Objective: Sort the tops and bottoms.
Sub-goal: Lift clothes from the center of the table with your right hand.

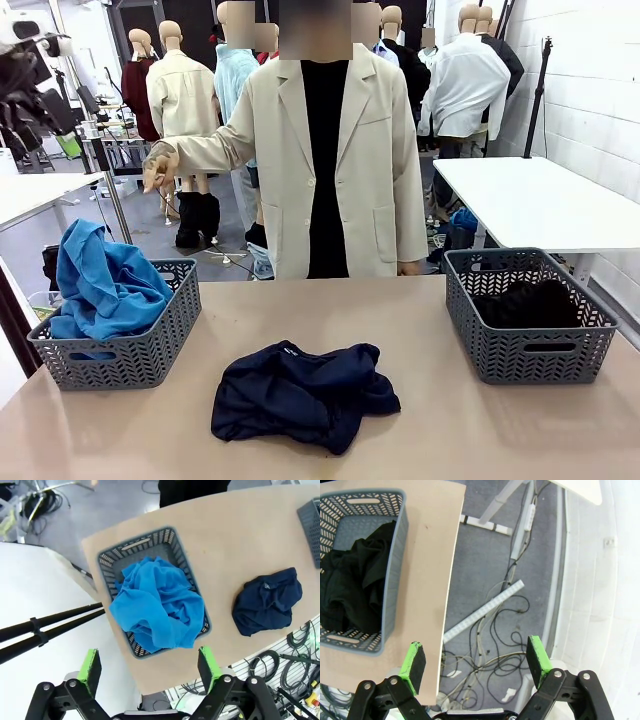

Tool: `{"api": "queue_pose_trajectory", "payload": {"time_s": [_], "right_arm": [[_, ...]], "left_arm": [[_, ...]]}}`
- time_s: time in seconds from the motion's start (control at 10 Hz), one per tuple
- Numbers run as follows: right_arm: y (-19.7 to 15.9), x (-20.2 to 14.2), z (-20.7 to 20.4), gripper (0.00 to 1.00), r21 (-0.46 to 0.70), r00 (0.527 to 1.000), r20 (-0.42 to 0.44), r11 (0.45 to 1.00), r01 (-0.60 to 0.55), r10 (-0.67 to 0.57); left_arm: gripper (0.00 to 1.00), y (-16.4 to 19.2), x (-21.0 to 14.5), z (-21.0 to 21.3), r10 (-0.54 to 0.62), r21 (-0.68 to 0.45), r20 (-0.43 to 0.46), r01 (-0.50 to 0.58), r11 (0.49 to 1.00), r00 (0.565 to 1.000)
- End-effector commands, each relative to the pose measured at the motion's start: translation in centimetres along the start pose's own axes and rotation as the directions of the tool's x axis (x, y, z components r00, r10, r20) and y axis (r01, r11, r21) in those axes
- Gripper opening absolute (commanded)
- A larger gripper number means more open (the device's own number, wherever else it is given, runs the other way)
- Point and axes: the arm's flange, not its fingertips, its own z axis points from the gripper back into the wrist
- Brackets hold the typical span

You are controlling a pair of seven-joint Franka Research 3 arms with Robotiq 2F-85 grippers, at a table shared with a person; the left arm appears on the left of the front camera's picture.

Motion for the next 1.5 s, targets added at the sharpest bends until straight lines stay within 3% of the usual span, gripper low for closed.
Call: {"api": "queue_pose_trajectory", "payload": {"time_s": [0.0, 0.8, 0.9, 1.0, 1.2, 1.4], "right_arm": [[0.0, -0.1, 0.1, 1.00, -0.008, 1.000, -0.011, 1.000, -0.016, 0.015], [0.0, 0.0, 0.0, 1.00, 0.000, 1.000, 0.000, 1.000, 0.000, 0.000], [4.5, 2.9, 0.6, 1.00, 0.084, 0.992, 0.054, 0.989, -0.118, 0.114], [9.1, 5.0, 1.4, 1.00, 0.162, 0.951, 0.122, 0.939, -0.303, 0.286], [18.1, 7.7, 2.3, 1.00, 0.254, 0.850, 0.177, 0.811, -0.527, 0.497], [26.4, 9.3, 0.8, 1.00, 0.390, 0.747, 0.236, 0.644, -0.658, 0.622]], "left_arm": [[1.00, 0.1, 0.7, -2.0, 0.001, -0.014, -0.037, -0.002, 1.000, 0.999], [1.00, 0.1, 0.7, -2.0, 0.001, -0.014, -0.037, -0.002, 1.000, 0.999], [1.00, 0.1, 0.7, -2.0, 0.001, -0.014, -0.037, -0.002, 1.000, 0.999], [1.00, 0.1, 0.7, -2.0, 0.001, -0.014, -0.037, -0.002, 1.000, 0.999], [1.00, 0.1, 0.7, -2.0, 0.001, -0.014, -0.037, -0.002, 1.000, 0.999], [1.00, 0.1, 0.7, -2.0, 0.001, -0.014, -0.037, -0.002, 1.000, 0.999]]}}
